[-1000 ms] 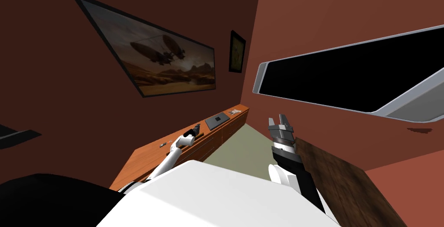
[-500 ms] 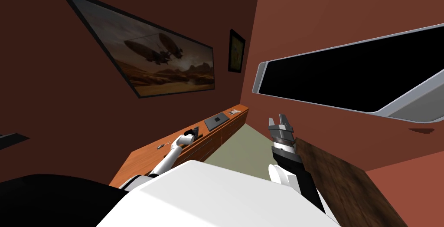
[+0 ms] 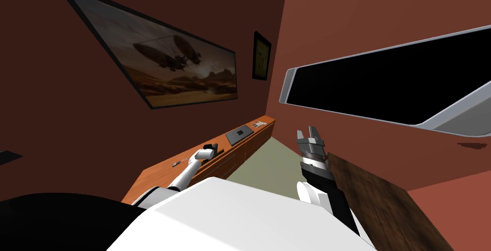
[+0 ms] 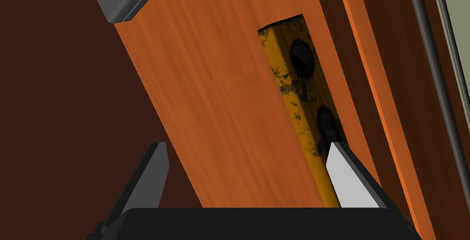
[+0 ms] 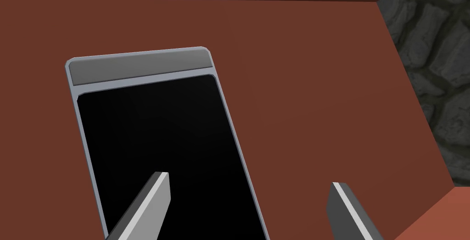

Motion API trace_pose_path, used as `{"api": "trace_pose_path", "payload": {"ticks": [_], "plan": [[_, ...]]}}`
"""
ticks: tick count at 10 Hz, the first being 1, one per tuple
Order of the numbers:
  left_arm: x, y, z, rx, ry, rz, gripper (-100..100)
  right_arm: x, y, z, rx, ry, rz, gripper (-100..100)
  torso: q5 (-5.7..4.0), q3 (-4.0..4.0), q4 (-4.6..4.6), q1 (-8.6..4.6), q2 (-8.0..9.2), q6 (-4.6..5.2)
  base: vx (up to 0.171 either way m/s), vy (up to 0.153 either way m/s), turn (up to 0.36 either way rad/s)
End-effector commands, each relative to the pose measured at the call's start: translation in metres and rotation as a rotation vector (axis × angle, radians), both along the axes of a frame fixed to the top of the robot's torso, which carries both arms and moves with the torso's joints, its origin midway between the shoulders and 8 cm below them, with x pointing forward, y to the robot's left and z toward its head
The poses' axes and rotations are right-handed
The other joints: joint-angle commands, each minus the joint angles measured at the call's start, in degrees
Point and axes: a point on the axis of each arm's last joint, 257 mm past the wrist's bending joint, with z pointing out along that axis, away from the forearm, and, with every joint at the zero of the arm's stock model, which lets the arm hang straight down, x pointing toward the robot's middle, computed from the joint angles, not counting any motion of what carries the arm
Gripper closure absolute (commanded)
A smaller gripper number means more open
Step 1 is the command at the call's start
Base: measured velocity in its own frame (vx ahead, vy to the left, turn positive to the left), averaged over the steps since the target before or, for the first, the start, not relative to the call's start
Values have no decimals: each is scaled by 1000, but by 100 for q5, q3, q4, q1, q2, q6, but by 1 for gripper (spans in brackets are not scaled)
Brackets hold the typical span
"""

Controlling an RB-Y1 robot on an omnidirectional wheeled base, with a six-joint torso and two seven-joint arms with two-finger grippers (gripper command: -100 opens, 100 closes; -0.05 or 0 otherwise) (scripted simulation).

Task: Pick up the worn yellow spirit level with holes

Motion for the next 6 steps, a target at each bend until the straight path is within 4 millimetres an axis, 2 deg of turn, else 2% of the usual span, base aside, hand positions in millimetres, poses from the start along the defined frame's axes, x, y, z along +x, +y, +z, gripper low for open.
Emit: {"api": "trace_pose_path", "payload": {"ticks": [1,6], "plan": [[-10,3,-12,-16,48,25,-100,0,0,0,0,0,0,0,0,0,0,0,0,0,27,16,1],[-41,12,-41,-76,186,107,-100,0,0,0,0,0,0,0,2,-2,-1,7,-2,0,28,27,5]]}}
